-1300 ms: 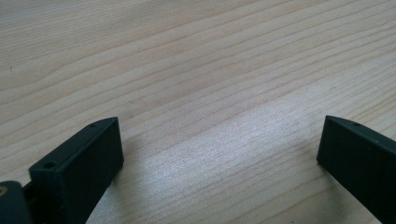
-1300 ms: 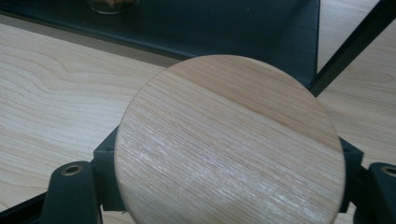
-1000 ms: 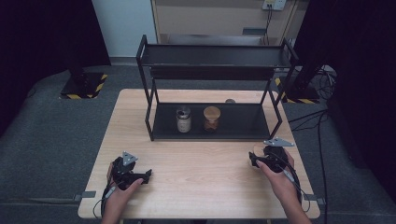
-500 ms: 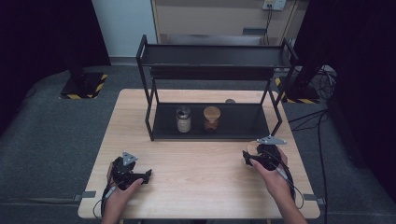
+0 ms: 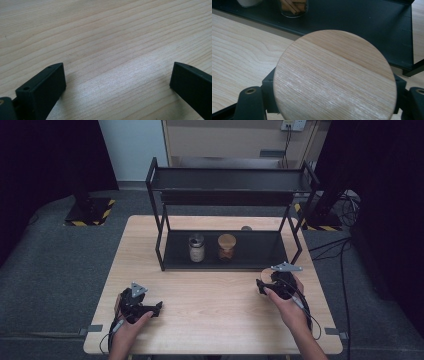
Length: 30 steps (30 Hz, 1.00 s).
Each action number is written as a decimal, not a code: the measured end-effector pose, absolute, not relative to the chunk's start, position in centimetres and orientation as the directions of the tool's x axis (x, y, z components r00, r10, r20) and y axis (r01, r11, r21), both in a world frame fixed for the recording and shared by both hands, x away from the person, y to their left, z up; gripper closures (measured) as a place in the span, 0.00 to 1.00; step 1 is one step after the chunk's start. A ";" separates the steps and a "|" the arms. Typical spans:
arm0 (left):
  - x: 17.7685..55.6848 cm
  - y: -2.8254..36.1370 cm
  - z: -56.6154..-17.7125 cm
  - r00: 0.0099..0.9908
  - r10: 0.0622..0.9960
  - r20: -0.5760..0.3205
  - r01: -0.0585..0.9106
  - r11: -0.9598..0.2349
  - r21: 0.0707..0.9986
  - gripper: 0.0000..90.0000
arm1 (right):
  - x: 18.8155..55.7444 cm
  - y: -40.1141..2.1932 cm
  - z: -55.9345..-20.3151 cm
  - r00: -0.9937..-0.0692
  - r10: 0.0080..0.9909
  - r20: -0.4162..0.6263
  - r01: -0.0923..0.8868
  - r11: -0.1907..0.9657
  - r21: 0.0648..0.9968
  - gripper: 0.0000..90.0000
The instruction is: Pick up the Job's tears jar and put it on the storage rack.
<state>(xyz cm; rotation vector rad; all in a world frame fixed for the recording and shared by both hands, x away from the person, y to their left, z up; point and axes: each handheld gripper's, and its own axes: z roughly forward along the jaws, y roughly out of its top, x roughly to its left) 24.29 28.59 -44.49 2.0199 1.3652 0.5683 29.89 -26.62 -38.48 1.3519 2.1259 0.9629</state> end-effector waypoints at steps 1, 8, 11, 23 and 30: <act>24.3 28.6 -44.5 0.371 0.929 0.006 0.658 -0.267 0.704 0.00 | 29.9 -26.6 -38.5 -0.425 0.905 0.002 0.598 0.279 0.751 0.28; 24.3 28.6 -44.5 0.371 0.928 0.005 0.658 -0.267 0.704 0.00 | 30.4 -26.3 -38.2 -0.426 0.905 0.002 0.596 0.279 0.753 0.28; 24.3 28.6 -44.5 0.373 0.928 0.005 0.657 -0.268 0.704 0.00 | 30.8 -26.2 -38.1 -0.427 0.904 -0.001 0.597 0.282 0.751 0.28; 24.4 28.6 -44.5 0.374 0.927 0.005 0.657 -0.269 0.704 0.00 | 32.1 -25.7 -37.7 -0.425 0.905 0.002 0.591 0.276 0.758 0.28; 24.4 28.6 -44.5 0.374 0.927 0.005 0.657 -0.269 0.704 0.00 | 32.9 -25.6 -37.4 -0.420 0.907 0.004 0.590 0.270 0.761 0.28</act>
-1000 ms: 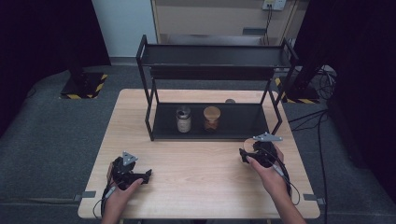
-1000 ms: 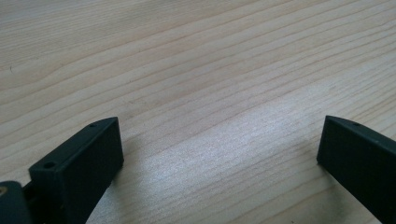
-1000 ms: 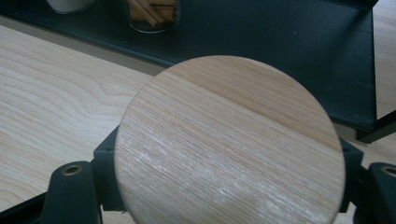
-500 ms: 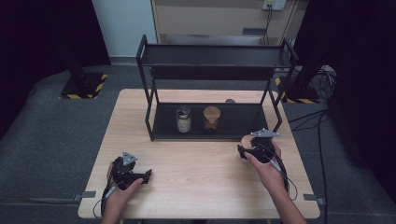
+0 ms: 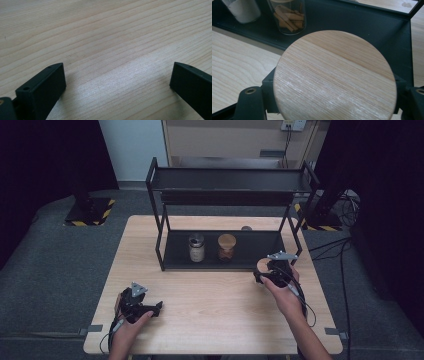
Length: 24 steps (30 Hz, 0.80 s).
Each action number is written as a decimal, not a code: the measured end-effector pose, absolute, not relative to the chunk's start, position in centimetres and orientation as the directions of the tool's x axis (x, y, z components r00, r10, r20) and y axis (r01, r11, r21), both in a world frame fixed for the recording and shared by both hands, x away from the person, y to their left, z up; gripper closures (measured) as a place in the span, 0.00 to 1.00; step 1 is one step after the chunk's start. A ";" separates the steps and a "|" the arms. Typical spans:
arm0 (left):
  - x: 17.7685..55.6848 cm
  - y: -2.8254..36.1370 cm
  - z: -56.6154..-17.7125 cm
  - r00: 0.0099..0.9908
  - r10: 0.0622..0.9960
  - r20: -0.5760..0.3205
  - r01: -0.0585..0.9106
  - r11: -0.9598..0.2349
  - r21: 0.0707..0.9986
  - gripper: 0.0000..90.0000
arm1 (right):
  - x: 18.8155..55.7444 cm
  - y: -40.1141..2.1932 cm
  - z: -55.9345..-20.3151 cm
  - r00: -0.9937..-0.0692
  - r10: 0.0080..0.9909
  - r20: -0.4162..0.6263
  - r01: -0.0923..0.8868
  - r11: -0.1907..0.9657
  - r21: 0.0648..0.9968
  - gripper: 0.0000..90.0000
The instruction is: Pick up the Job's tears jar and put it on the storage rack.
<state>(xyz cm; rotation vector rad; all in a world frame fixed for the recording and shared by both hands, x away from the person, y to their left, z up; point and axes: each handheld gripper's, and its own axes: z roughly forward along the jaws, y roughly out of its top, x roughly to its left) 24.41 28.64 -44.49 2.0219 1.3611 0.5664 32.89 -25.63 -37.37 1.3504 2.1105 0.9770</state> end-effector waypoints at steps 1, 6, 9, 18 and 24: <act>24.4 28.6 -44.5 0.374 0.927 0.005 0.657 -0.269 0.704 0.00 | 33.0 -25.6 -37.3 -0.418 0.908 0.003 0.591 0.269 0.760 0.28; 24.4 28.6 -44.5 0.374 0.927 0.005 0.657 -0.269 0.704 0.00 | 33.5 -25.3 -37.1 -0.420 0.908 0.004 0.587 0.268 0.764 0.28; 24.4 28.6 -44.5 0.375 0.927 0.005 0.657 -0.269 0.704 0.00 | 33.8 -25.1 -37.0 -0.417 0.909 0.004 0.585 0.265 0.766 0.28; 24.4 28.6 -44.5 0.374 0.927 0.005 0.657 -0.269 0.704 0.00 | 34.9 -24.6 -36.6 -0.410 0.912 -0.001 0.586 0.264 0.767 0.28; 24.4 28.7 -44.5 0.376 0.927 0.005 0.657 -0.270 0.704 0.00 | 35.5 -24.4 -36.5 -0.404 0.915 0.002 0.587 0.258 0.767 0.28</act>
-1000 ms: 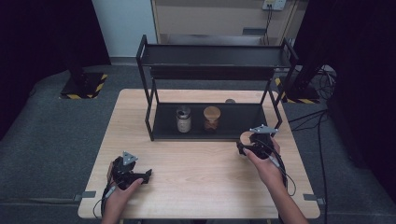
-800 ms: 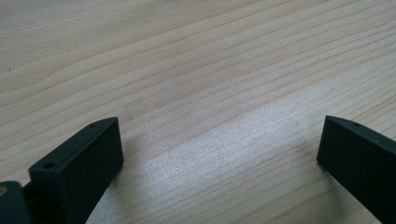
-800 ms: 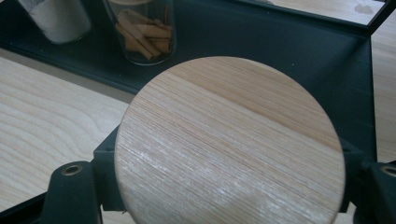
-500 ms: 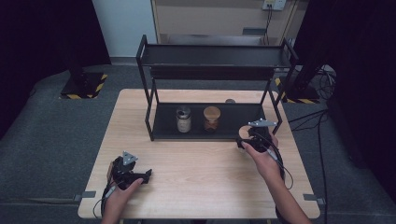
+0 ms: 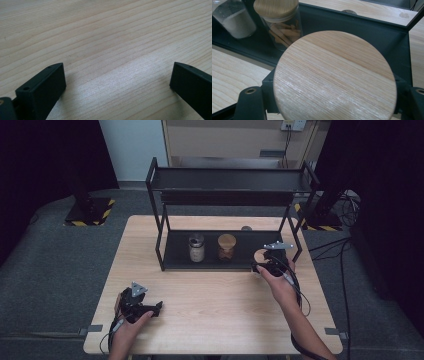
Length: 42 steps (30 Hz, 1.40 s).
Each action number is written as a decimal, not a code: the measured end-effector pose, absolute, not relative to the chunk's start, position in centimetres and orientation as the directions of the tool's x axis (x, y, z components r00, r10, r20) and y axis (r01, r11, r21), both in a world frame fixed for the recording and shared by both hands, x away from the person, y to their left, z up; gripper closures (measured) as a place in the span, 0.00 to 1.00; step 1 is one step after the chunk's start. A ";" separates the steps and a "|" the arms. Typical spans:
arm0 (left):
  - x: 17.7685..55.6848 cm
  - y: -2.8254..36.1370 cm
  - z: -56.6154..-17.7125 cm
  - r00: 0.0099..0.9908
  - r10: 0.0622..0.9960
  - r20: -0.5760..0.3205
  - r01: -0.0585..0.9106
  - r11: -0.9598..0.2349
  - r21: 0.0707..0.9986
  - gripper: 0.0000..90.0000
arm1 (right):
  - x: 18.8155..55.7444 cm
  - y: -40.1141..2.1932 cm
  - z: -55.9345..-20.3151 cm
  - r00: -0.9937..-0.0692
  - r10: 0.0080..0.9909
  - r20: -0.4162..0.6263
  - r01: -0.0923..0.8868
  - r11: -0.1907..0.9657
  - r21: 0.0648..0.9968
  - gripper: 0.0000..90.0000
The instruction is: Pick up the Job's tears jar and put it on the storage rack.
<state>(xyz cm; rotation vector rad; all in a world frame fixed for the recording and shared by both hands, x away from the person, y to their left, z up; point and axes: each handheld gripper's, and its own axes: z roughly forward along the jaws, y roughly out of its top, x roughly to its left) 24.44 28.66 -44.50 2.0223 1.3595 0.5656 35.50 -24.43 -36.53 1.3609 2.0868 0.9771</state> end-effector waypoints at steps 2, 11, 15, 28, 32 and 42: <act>24.4 28.7 -44.5 0.376 0.927 0.005 0.657 -0.270 0.704 0.00 | 35.7 -24.4 -36.5 -0.403 0.915 0.001 0.586 0.257 0.769 0.28; 24.4 28.7 -44.5 0.376 0.927 0.005 0.657 -0.270 0.704 0.00 | 36.4 -23.9 -36.5 -0.398 0.917 0.003 0.587 0.252 0.770 0.28; 24.4 28.7 -44.5 0.376 0.927 0.005 0.657 -0.270 0.704 0.00 | 36.7 -23.8 -36.5 -0.395 0.919 0.005 0.589 0.249 0.769 0.28; 24.4 28.7 -44.5 0.376 0.927 0.005 0.657 -0.270 0.704 0.00 | 37.8 -23.6 -36.5 -0.379 0.925 0.010 0.593 0.235 0.771 0.28; 24.4 28.7 -44.5 0.376 0.927 0.005 0.657 -0.270 0.704 0.00 | 38.2 -23.5 -36.6 -0.377 0.926 0.008 0.592 0.235 0.771 0.28; 24.4 28.7 -44.5 0.376 0.927 0.005 0.657 -0.270 0.704 0.00 | 39.2 -23.3 -36.7 -0.365 0.931 0.008 0.600 0.229 0.767 0.28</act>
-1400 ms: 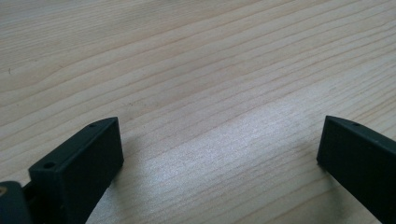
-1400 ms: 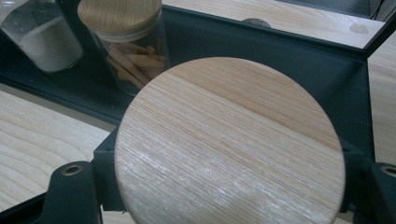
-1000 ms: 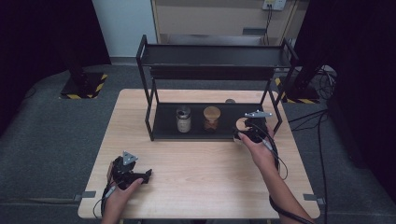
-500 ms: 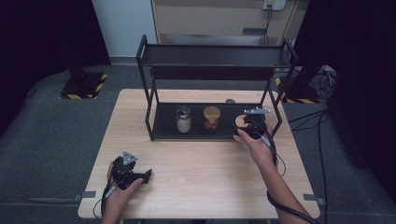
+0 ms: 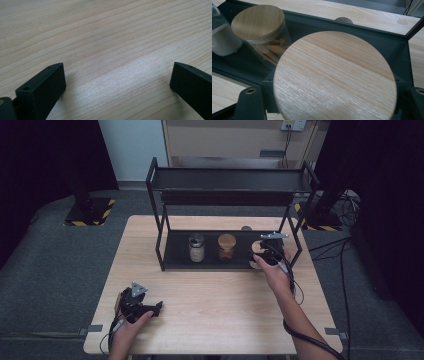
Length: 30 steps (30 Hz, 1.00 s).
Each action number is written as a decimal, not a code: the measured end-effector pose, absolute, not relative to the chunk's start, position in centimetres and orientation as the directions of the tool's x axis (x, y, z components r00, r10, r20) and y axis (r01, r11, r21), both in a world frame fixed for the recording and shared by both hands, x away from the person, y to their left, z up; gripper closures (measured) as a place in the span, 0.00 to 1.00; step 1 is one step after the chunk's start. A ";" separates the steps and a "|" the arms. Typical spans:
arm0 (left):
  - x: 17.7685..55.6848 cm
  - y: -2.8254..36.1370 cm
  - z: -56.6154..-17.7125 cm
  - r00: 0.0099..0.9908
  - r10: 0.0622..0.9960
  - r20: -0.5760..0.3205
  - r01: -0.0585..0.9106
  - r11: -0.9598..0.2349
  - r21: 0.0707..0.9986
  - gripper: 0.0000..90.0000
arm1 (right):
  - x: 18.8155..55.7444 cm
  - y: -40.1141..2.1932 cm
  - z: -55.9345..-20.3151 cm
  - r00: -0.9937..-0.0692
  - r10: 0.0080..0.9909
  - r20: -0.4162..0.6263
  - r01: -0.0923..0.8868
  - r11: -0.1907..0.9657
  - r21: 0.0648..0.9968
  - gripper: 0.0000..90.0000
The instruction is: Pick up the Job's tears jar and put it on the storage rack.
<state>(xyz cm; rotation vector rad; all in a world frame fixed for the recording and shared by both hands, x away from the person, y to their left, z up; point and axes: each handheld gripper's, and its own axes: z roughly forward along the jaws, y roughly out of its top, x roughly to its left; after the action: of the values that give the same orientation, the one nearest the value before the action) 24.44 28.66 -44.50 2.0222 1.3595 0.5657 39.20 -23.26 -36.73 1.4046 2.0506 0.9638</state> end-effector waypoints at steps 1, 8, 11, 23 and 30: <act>24.4 28.7 -44.5 0.376 0.927 0.005 0.657 -0.270 0.704 0.00 | 39.3 -23.3 -36.8 -0.365 0.931 0.006 0.599 0.230 0.767 0.28; 24.4 28.7 -44.5 0.376 0.927 0.005 0.657 -0.270 0.704 0.00 | 39.9 -23.0 -36.9 -0.357 0.934 0.008 0.602 0.224 0.766 0.28; 24.4 28.7 -44.5 0.376 0.927 0.005 0.656 -0.270 0.704 0.00 | 40.1 -22.9 -36.9 -0.357 0.934 0.005 0.601 0.225 0.767 0.28; 24.4 28.7 -44.5 0.376 0.927 0.005 0.657 -0.270 0.704 0.00 | 41.0 -22.9 -37.0 -0.345 0.939 0.014 0.605 0.211 0.767 0.28; 24.4 28.7 -44.5 0.376 0.927 0.005 0.657 -0.270 0.704 0.00 | 41.4 -22.7 -37.3 -0.336 0.942 0.019 0.610 0.202 0.766 0.28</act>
<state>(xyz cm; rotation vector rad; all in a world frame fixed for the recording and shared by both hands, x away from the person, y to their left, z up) 24.44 28.66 -44.50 2.0222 1.3594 0.5660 41.36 -22.72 -37.26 1.4406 2.0240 0.9613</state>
